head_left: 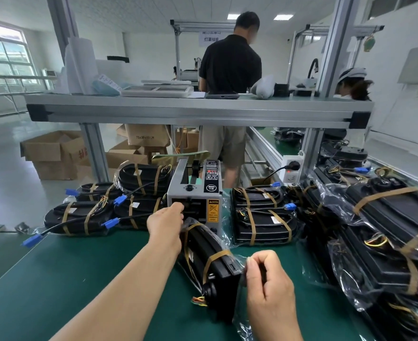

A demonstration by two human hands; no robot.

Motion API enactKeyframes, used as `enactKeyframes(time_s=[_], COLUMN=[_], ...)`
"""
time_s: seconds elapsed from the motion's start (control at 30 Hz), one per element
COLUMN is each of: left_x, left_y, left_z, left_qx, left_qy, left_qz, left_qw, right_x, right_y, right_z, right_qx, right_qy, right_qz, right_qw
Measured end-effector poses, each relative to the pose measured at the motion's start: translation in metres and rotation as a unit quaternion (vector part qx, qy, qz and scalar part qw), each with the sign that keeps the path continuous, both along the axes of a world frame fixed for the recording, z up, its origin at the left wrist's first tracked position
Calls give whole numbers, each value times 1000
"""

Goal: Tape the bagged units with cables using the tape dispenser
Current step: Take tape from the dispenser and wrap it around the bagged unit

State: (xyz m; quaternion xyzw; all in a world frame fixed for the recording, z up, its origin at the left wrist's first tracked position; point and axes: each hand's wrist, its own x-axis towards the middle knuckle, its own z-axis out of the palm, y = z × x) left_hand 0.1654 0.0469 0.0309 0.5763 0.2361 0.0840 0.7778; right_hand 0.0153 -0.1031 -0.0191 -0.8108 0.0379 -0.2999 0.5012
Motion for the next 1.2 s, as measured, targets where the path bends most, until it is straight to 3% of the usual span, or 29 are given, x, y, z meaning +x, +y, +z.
enactKeyframes(time_s=[0.1,0.17,0.23,0.3,0.6,0.87,1.2], left_x=[-41,-69,-93,-107,-110,-110,-117], left_y=[17,26,27,22,12,8,7], left_z=[16,27,34,36,28,24,22], left_qx=[109,151,174,198,257,259,336], left_qy=[-94,-138,-140,-118,-84,-85,-99], left_qz=[-128,-255,-377,-436,-428,-394,-348], left_qw=[981,945,899,870,862,878,870], right_x=[-1,-2,-3,-4,-6,-7,-7], right_y=[0,3,5,7,7,8,10], right_z=[2,3,5,6,8,8,9], right_qx=[0,4,5,5,0,-6,-5], right_qy=[6,7,4,0,2,-7,-13], right_qz=[13,22,28,30,24,30,34], right_qw=[1000,1000,1000,1000,1000,1000,999])
